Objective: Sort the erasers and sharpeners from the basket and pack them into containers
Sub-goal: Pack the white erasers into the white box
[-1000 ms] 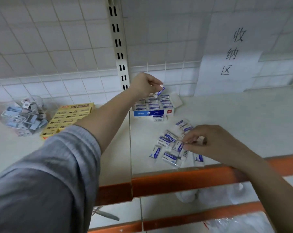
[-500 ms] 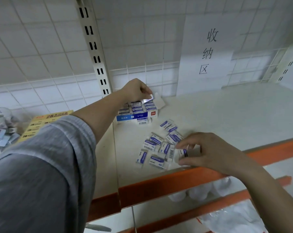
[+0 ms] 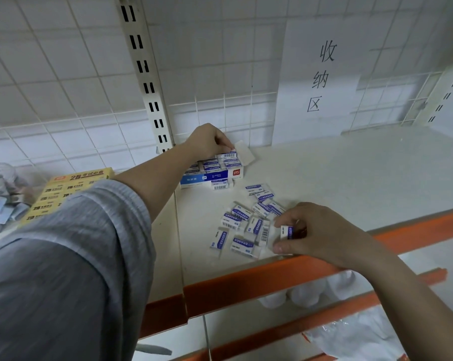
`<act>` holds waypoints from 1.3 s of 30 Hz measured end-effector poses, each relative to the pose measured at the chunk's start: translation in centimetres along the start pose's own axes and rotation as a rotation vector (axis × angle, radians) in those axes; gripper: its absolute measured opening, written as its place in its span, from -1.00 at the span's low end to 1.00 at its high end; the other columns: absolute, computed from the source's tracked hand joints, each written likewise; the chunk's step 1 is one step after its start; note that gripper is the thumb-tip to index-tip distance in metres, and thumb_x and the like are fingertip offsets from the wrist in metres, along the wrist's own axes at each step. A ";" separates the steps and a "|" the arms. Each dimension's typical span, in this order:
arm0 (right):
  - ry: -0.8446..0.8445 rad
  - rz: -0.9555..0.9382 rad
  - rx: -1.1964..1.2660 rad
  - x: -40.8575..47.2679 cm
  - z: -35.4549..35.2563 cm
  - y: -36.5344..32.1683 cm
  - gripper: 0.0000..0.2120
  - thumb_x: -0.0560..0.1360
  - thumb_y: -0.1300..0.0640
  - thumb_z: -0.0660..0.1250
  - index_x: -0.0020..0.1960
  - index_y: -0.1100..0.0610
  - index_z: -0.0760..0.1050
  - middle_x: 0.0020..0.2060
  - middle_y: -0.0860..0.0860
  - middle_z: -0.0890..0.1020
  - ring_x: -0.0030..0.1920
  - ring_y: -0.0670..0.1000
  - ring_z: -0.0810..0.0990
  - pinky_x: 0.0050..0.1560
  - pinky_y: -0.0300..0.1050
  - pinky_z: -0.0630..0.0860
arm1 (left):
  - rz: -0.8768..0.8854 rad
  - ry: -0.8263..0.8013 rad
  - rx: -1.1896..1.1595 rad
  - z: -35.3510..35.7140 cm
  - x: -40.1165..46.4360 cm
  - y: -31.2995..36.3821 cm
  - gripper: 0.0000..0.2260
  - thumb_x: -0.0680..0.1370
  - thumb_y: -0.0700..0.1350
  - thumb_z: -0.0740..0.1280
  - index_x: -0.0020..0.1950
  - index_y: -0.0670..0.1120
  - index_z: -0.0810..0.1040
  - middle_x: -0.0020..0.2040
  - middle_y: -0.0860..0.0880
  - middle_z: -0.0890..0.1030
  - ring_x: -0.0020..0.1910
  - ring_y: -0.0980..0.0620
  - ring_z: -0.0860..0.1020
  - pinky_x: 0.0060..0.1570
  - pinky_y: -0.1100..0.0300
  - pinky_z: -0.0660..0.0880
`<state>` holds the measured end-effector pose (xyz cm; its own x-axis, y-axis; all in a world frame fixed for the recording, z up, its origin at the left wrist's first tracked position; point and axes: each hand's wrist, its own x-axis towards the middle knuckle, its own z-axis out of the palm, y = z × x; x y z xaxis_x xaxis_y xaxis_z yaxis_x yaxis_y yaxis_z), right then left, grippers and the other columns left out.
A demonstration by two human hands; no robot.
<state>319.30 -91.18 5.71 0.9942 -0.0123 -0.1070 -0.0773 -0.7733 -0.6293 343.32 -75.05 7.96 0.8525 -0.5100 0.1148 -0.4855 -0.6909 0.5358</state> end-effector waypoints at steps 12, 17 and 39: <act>0.109 -0.096 0.159 -0.4 -1.7 -0.1 -0.93 0.37 0.07 0.49 -0.19 -0.06 0.62 -0.30 -0.13 0.67 -0.24 -0.24 0.60 -0.21 -0.44 0.41 | -0.010 0.176 -0.035 0.1 -2.6 0.8 -0.86 0.53 -0.17 0.34 0.05 -0.10 0.65 0.02 0.00 0.66 -0.14 0.17 0.50 -0.22 0.48 0.37; 0.250 -0.130 0.288 0.3 -2.6 -0.6 -0.92 0.34 0.11 0.51 -0.22 -0.02 0.62 -0.39 -0.13 0.63 -0.32 -0.19 0.54 -0.26 -0.43 0.39 | 0.021 0.138 -0.065 -0.5 -7.3 1.7 -0.87 0.52 -0.15 0.36 0.03 -0.04 0.66 -0.08 0.05 0.65 -0.23 0.22 0.51 -0.31 0.61 0.35; 0.291 -0.198 0.792 4.8 -2.5 -3.5 -0.87 0.50 0.29 0.34 -0.07 0.08 0.58 -0.37 -0.07 0.67 -0.28 -0.12 0.64 -0.14 -0.27 0.58 | -0.242 0.165 -0.079 3.8 -22.6 4.5 -0.78 0.44 -0.02 0.45 0.02 -0.08 0.65 -0.09 -0.05 0.64 -0.14 0.04 0.55 -0.08 0.23 0.45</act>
<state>324.55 -90.11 9.37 0.9662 -0.1695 0.1944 0.1774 -0.1105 -0.9779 321.13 -68.60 4.64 0.9646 -0.2411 0.1070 -0.2538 -0.7369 0.6265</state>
